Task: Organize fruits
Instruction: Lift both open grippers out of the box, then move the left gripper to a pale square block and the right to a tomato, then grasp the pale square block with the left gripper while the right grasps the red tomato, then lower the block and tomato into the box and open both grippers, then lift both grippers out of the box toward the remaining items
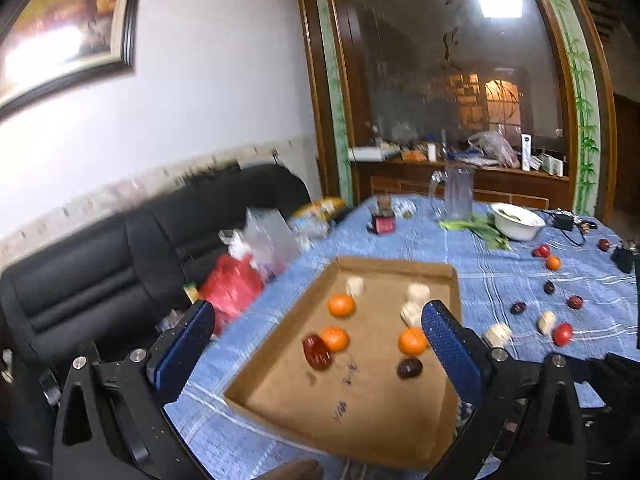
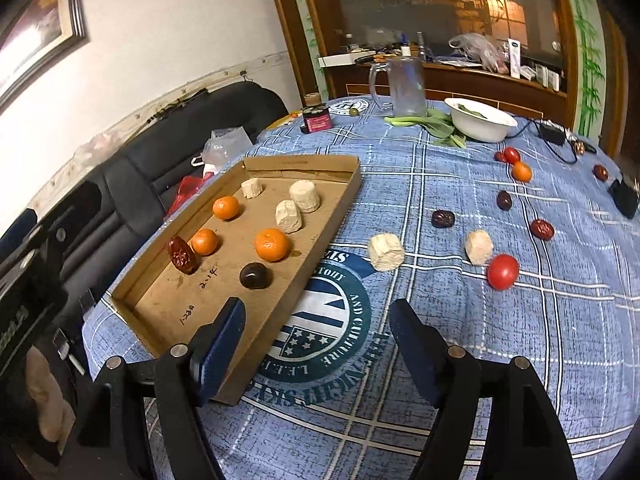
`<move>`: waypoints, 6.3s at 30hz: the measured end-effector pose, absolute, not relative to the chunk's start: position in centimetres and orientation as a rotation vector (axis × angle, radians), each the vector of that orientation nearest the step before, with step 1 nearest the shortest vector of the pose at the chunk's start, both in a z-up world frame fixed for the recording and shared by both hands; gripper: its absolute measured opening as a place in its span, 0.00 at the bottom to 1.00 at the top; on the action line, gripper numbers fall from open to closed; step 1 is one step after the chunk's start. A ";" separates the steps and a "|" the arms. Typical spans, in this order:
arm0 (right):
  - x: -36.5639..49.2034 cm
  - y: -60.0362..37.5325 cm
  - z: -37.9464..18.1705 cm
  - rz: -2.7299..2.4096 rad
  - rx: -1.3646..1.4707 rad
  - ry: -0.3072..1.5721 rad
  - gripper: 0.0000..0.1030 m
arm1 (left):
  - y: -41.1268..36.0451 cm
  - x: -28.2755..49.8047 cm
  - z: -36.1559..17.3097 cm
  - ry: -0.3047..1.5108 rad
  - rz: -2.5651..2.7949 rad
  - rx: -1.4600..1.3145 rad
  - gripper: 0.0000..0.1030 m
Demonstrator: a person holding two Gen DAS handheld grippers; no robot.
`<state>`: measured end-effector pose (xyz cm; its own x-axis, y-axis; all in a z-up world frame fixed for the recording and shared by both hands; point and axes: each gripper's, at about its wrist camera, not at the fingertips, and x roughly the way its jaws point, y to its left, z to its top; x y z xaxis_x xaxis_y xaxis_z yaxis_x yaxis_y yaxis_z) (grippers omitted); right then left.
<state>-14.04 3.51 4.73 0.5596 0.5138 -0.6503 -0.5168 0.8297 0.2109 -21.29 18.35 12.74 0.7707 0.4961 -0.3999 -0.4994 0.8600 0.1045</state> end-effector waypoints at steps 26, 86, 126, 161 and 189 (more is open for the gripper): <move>-14.5 5.3 3.3 0.574 -0.075 0.788 0.83 | 21.0 -20.4 8.8 0.661 0.422 -0.157 1.00; -1.5 -6.4 -0.7 0.436 0.006 0.911 0.33 | 10.7 -1.1 2.3 1.019 -0.099 -0.017 0.33; -11.7 14.2 0.9 0.843 -0.184 0.931 0.34 | 29.3 -13.6 3.7 0.917 0.239 -0.258 0.34; -15.2 8.2 3.6 0.726 -0.128 0.741 0.67 | 25.6 -17.5 9.2 0.712 0.370 -0.164 0.83; -11.2 -4.3 1.8 0.499 -0.021 0.802 0.68 | 18.9 -14.8 9.3 0.768 0.226 -0.081 0.83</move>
